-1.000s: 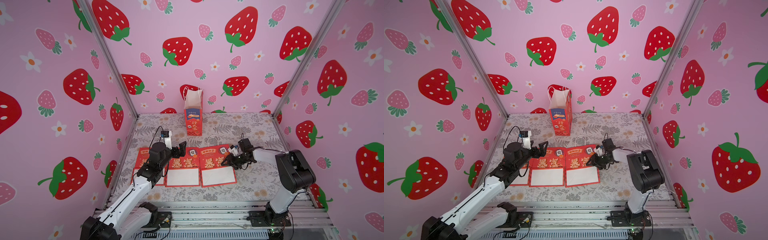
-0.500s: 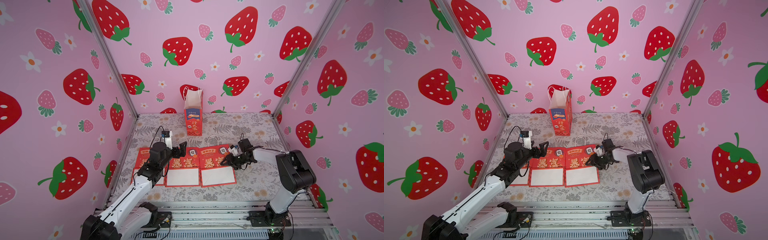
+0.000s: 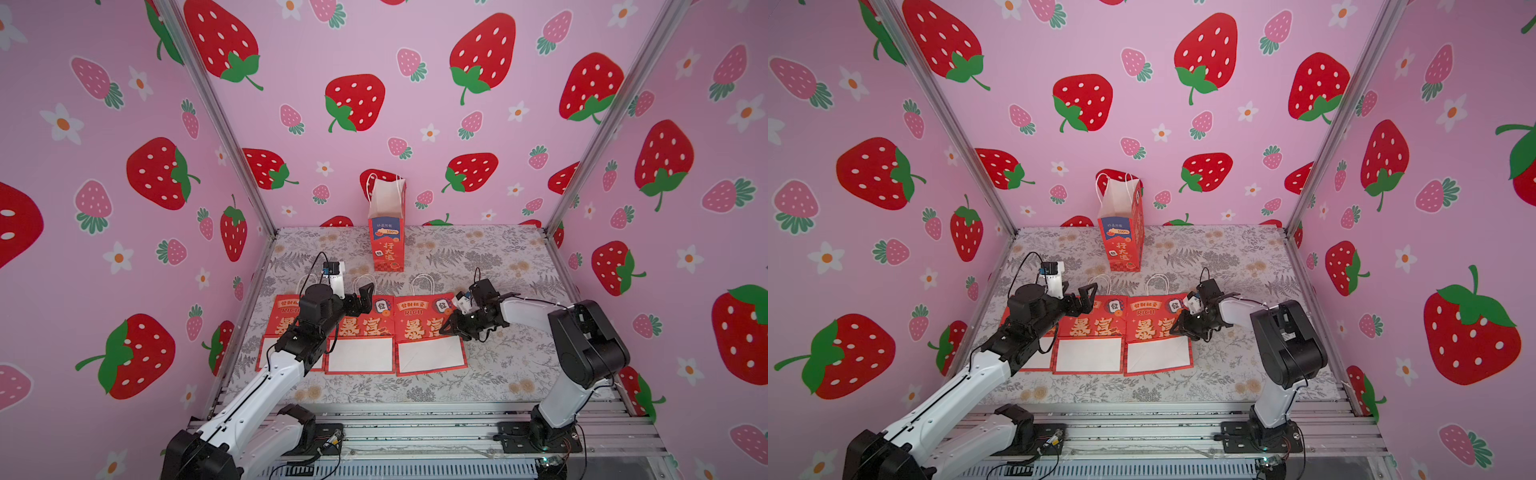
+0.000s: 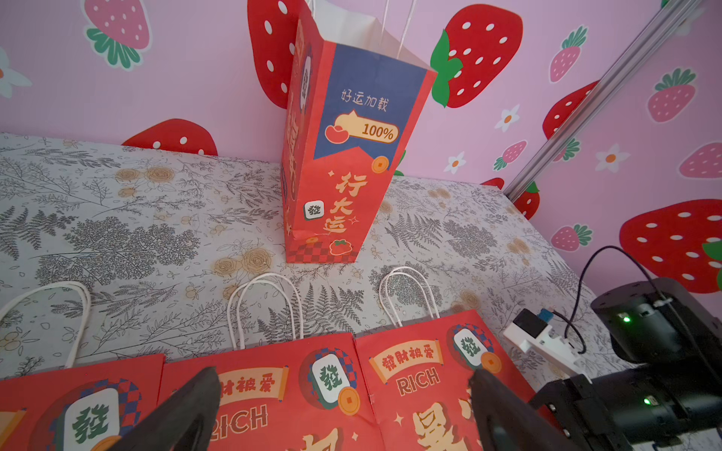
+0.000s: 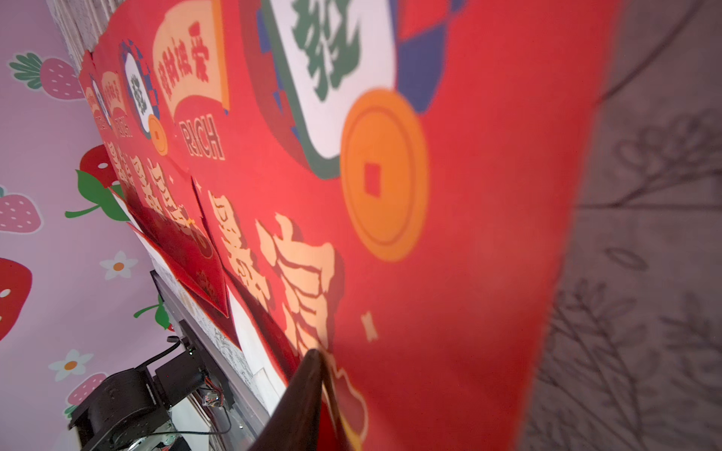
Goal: Put away the paper bag
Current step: Place the paper bag at the center of the board.
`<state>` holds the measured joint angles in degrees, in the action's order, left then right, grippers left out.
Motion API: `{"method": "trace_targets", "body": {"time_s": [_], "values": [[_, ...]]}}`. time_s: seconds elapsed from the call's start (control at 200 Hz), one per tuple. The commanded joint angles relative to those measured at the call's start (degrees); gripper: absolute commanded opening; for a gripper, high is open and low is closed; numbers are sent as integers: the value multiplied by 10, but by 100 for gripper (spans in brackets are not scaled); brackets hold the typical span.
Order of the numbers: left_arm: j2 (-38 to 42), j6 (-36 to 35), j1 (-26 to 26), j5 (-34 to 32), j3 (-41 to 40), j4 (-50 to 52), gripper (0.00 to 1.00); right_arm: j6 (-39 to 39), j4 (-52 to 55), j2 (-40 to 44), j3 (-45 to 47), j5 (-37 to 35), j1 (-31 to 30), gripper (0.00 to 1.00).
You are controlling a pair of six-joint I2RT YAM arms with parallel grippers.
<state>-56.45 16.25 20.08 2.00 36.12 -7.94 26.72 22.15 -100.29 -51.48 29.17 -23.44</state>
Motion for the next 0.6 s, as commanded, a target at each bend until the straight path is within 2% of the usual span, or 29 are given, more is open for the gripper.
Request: {"method": "trace_targets", "body": {"time_s": [0.0, 0.445, 0.595], "values": [[1, -2, -3, 4, 3, -14, 99, 8, 13, -3, 17, -20, -11, 36], [-5, -2, -3, 8, 4, -17, 99, 4, 24, 25, 34, -63, -12, 51], [-10, -1, -3, 11, 5, -17, 99, 3, 26, 29, 37, -75, -12, 51]]}}
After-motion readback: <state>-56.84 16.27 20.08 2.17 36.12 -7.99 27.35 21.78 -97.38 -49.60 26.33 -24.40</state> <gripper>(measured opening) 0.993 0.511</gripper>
